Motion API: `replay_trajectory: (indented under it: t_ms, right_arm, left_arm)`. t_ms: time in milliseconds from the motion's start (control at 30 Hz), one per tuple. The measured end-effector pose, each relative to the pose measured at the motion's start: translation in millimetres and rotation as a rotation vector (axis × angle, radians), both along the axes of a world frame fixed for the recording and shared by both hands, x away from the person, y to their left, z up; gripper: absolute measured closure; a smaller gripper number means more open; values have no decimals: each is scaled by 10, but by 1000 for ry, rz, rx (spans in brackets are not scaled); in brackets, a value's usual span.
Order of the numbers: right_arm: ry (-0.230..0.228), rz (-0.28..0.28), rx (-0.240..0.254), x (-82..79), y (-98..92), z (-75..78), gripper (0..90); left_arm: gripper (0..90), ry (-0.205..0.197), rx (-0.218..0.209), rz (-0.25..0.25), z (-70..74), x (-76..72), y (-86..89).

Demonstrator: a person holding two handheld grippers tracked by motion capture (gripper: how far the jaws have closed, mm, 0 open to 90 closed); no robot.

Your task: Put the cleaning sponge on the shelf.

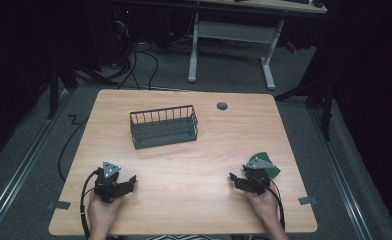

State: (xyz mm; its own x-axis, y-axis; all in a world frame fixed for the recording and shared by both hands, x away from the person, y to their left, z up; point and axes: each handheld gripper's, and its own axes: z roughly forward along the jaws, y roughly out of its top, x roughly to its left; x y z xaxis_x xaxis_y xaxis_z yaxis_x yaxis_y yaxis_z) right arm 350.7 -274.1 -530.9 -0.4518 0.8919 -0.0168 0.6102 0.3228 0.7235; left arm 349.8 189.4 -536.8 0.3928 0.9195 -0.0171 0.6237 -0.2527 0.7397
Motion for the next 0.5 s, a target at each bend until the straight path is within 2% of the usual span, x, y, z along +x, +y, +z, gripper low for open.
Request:
replay_trajectory:
  t_ms: [500]
  right_arm:
    - [1,11,2,-1,-12,0,357]
  left_arm:
    - [245,2,1,-14,0,3,2]
